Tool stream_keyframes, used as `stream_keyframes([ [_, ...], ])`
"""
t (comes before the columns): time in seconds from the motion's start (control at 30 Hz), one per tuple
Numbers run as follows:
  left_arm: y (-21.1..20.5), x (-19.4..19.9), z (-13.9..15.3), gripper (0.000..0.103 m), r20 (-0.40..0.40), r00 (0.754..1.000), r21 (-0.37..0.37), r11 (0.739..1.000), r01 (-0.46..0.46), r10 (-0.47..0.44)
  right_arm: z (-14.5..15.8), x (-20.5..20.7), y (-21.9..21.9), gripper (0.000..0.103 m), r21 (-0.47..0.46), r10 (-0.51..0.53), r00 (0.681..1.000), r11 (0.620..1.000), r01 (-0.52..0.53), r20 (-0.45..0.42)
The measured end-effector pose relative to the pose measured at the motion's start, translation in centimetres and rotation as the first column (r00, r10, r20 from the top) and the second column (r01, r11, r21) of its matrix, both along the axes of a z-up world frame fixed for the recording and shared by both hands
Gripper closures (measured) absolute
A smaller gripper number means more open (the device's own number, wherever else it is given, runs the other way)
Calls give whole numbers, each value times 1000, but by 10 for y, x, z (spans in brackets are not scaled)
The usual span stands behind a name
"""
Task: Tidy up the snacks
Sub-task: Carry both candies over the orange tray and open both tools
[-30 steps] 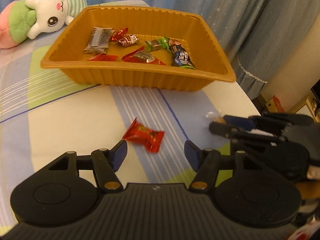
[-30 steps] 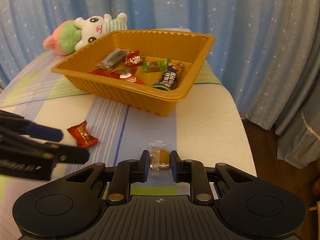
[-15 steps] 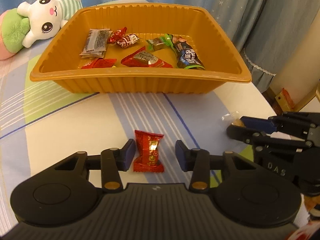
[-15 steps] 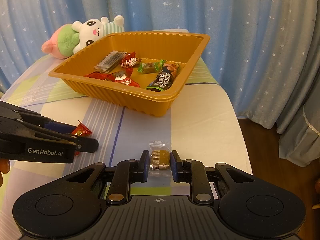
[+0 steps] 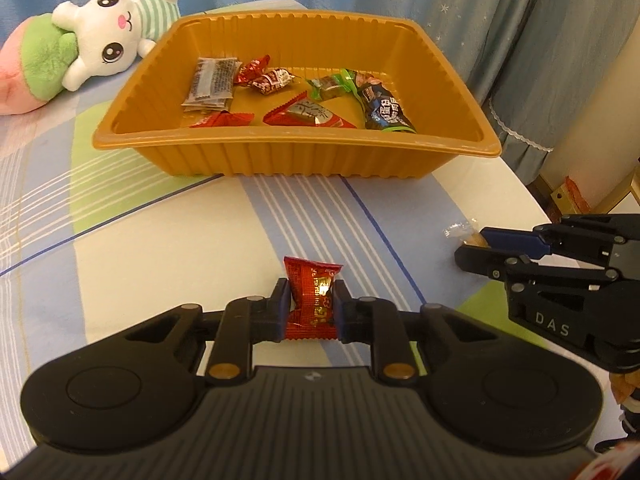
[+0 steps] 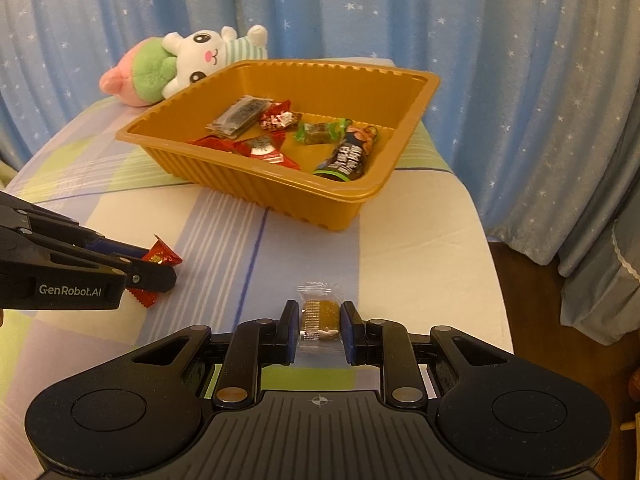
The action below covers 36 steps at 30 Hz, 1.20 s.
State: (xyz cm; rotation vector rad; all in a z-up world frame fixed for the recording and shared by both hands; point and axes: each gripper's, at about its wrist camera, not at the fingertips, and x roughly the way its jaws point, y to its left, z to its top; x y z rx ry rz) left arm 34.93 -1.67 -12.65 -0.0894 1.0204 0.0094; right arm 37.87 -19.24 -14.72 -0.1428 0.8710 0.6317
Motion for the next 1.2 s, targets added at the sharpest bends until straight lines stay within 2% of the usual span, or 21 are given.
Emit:
stream_keyframes([
  [0.23,10,-13,15,83,25,999,-16,999,-33,34,15,-9,6,80,28,34,999,999,-34,10],
  [0.47,19,-18,39,83,92,994,-28,998,-58,60,39,-15,14,80,87,70,997,994,-73,32],
  [0.7,22,-8,65,83,163,985,-21,999,-47,49,68,-12,20,80,151,92,992,983,-103,81],
  [0.93,25,19,76,83,194,980,-9,999,-35,36,86,18,21,80,198,49,992,978,-71,113],
  [1.2,33,69,73,83,187,982,23,999,-32,27,85,68,27,80,239,-7,997,971,-11,76],
])
